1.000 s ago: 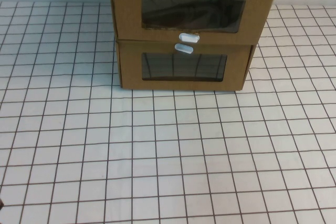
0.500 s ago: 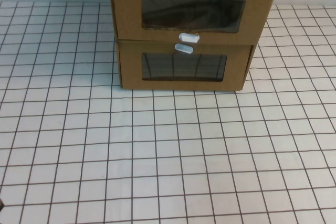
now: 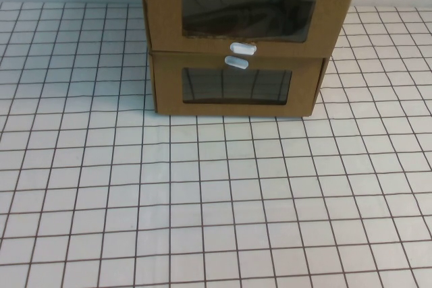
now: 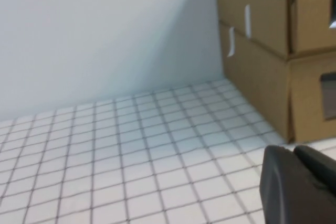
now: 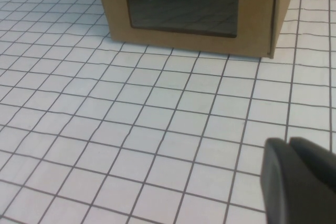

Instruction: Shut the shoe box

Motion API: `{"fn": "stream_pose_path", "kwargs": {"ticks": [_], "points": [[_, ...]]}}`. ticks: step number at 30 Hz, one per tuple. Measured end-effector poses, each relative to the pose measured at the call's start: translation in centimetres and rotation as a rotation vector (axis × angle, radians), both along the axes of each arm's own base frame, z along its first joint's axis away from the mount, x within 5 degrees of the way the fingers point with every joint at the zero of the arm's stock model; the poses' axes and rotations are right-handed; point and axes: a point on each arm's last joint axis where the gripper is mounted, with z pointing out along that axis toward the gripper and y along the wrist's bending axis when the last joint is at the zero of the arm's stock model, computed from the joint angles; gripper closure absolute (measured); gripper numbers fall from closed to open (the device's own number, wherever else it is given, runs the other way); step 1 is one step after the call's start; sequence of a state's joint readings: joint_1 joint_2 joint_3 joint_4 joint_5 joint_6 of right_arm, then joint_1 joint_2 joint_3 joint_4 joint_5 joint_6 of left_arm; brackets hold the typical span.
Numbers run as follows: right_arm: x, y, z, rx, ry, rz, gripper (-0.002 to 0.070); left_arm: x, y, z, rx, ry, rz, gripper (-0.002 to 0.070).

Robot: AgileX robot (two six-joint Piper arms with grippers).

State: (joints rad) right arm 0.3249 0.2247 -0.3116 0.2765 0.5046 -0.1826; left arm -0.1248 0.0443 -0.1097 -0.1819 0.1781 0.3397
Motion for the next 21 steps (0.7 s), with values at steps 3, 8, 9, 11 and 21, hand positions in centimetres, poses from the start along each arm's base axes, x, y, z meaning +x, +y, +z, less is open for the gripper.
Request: {"fn": "stream_pose_path", "kwargs": {"ticks": [3,8,9,11,21], "points": [[0.0,0.0,0.0,0.000,0.000,0.000,0.0690,0.0,0.2,-2.2,0.029,0.023,0.034,0.0680],[0.0,0.0,0.0,-0.001,0.001,0.000,0.0690,0.1,0.2,-4.9,0.041,0.150,0.032,0.0680],[0.0,0.0,0.0,-0.001,0.001,0.000,0.0690,0.0,0.1,-5.2,0.044,0.189,0.026,0.0680],[0.0,0.0,0.0,-0.001,0.001,0.000,0.0690,-0.1,0.1,-5.8,0.051,0.245,0.018,0.0680],[0.0,0.0,0.0,-0.001,0.001,0.000,0.0690,-0.3,0.0,-6.2,0.054,0.290,0.011,0.0680]]}}
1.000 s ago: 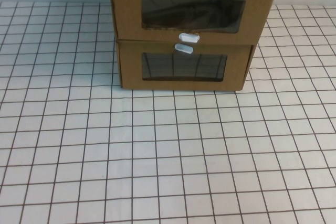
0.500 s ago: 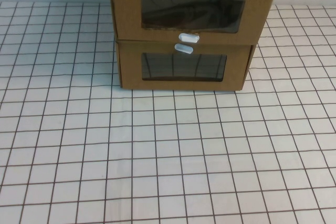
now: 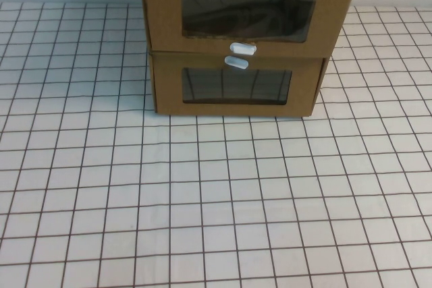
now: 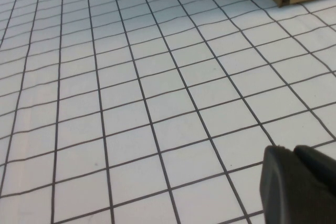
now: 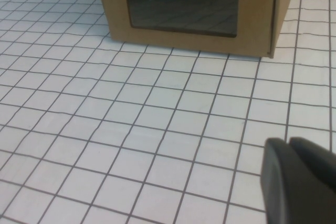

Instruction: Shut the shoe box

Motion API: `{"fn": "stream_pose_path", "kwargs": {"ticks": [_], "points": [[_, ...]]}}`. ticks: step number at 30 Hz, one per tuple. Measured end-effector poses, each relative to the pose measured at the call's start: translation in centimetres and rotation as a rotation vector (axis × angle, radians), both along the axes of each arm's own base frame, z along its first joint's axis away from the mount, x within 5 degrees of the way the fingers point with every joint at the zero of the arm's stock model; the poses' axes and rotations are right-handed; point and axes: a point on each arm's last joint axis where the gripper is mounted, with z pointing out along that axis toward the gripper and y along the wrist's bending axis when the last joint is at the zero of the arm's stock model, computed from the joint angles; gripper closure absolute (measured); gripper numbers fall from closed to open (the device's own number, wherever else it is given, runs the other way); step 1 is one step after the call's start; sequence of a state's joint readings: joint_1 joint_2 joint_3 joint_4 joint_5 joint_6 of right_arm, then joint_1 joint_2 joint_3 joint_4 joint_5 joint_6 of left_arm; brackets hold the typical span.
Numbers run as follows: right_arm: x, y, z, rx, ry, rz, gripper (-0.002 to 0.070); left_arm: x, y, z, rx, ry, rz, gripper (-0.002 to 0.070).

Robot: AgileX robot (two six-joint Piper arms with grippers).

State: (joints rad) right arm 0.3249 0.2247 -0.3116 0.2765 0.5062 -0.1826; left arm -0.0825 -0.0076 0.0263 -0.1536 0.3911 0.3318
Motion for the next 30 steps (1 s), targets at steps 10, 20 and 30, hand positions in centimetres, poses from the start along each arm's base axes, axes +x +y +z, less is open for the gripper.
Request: {"fn": "stream_pose_path", "kwargs": {"ticks": [10,20,30], "points": [[0.0,0.0,0.0,0.000,0.000,0.000,0.0690,0.0,0.0,0.0,0.000,0.001,0.000,0.0680],[-1.1,-0.9,-0.9,-0.033,-0.096,-0.056,0.0690,0.0,0.0,0.0,0.001,0.001,0.000,0.0680],[-0.8,-1.8,-7.9,-0.131,-0.008,-0.196,0.0690,0.0,0.0,0.0,0.001,0.001,0.000,0.0680]]}}
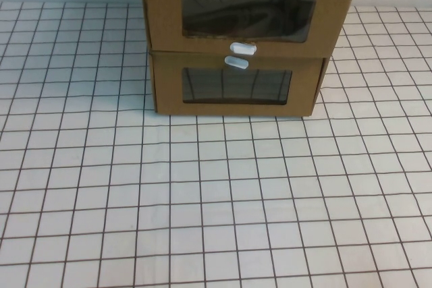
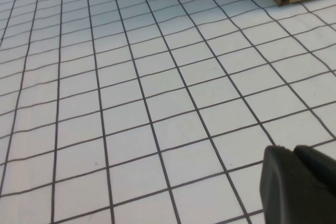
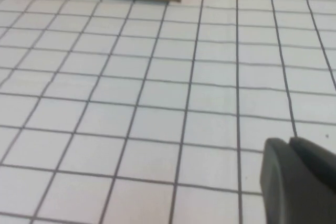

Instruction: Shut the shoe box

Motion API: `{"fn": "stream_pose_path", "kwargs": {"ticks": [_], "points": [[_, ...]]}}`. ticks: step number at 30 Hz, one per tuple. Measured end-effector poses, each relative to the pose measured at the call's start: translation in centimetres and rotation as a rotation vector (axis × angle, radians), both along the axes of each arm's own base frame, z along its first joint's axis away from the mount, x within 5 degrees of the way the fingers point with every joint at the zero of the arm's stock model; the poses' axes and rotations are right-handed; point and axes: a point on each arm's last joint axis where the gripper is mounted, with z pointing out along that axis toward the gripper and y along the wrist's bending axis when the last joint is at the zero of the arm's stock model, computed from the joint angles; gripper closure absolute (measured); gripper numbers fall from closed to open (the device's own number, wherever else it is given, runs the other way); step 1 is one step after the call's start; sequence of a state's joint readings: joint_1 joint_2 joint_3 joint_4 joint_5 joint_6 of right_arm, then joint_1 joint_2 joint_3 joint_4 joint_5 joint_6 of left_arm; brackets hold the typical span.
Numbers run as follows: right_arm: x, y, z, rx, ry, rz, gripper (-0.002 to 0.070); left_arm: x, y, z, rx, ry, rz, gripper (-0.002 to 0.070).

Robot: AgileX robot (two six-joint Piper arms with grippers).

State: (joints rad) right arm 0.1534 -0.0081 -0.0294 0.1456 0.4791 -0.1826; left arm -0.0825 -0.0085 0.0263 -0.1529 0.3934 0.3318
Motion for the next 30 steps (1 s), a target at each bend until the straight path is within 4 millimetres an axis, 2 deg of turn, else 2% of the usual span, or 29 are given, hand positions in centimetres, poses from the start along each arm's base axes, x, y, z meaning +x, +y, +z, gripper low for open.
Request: {"fn": "stream_pose_path", "kwargs": {"ticks": [2,7,30], "points": [[0.15,-0.07,-0.99,-0.002,0.013,-0.017,0.0690,0.00,0.00,0.00,0.000,0.000,0.000,0.0680],[0.35,-0.13,-0.88,0.008,-0.031,-0.031,0.0690,-0.01,0.00,0.01,0.000,-0.002,0.000,0.0680],[0.37,-0.13,-0.91,0.012,-0.034,-0.032,0.0690,-0.01,0.00,0.01,0.000,-0.002,0.000,0.0680]]}}
